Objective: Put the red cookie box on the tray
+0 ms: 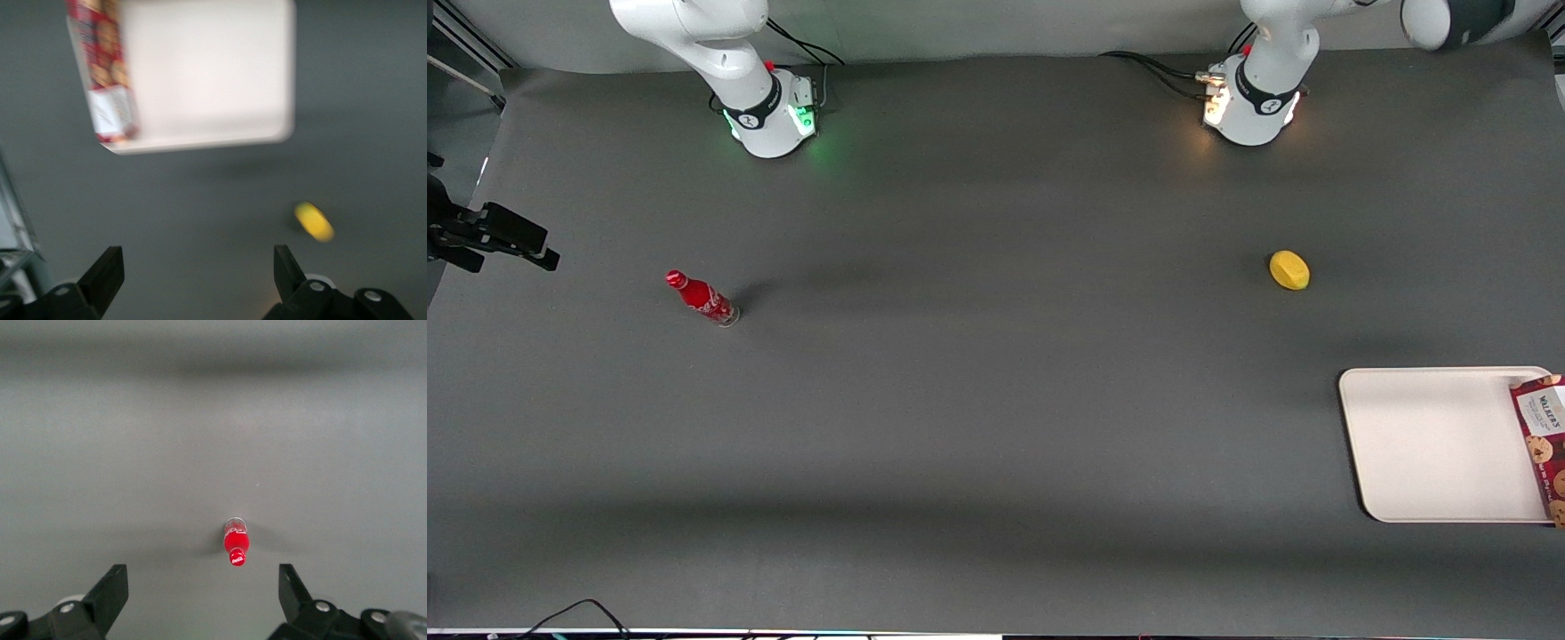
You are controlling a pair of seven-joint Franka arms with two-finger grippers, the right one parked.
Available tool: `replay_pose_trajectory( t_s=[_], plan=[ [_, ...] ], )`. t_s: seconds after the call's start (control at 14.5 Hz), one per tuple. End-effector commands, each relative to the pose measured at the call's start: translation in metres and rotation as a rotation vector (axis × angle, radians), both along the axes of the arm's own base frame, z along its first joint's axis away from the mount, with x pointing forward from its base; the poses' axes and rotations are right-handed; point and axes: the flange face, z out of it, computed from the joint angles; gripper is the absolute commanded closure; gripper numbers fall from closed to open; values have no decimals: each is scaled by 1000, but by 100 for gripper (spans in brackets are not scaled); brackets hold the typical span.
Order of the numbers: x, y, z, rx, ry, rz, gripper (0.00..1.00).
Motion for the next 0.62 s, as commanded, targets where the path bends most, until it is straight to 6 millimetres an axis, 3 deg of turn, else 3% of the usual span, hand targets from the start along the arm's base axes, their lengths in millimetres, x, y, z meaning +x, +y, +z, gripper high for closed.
replay_pose_trajectory(
  t_s=[0.0, 0.07, 0.14, 0.21, 0.41, 0.55],
  plan=[
    [-54, -89, 68, -73, 95, 34, 0],
    [-70, -117, 83, -58, 106, 36, 0],
    [-105, -170, 93, -24, 115, 33, 0],
    [-125, -188, 91, -13, 100, 33, 0],
    [-180, -221, 77, 13, 35, -4, 0],
    [-181, -226, 81, 6, 29, -28, 0]
  ],
)
